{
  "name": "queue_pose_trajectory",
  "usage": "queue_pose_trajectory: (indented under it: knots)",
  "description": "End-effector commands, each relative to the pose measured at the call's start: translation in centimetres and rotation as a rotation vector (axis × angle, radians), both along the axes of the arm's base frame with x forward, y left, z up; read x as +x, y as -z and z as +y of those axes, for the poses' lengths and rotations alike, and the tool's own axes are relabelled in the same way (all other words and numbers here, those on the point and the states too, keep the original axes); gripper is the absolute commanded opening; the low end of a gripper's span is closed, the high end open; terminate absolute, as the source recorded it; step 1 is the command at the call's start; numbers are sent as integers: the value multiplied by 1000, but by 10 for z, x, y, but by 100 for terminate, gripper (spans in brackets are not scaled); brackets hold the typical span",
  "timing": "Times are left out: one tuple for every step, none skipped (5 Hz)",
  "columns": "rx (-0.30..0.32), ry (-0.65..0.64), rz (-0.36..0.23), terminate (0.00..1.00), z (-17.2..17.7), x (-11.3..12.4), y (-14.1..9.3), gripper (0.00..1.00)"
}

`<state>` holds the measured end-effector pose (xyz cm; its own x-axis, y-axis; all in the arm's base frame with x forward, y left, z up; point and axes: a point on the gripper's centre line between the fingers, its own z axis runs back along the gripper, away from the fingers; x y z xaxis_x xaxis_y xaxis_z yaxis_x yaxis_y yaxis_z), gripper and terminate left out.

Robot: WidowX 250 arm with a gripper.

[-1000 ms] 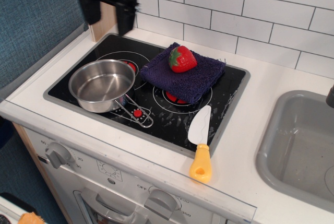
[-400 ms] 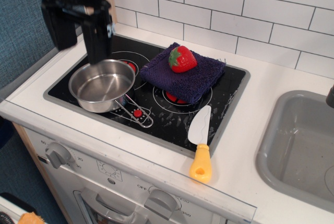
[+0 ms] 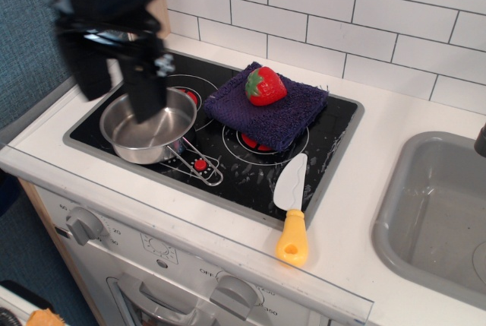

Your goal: Place the strawberry on the cloth

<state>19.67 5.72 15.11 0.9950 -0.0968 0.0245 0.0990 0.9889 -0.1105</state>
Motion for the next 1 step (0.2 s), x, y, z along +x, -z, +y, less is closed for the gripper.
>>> queue_pose_trajectory:
  knots:
    - [2, 5, -20, 100, 2, -5, -10, 100]
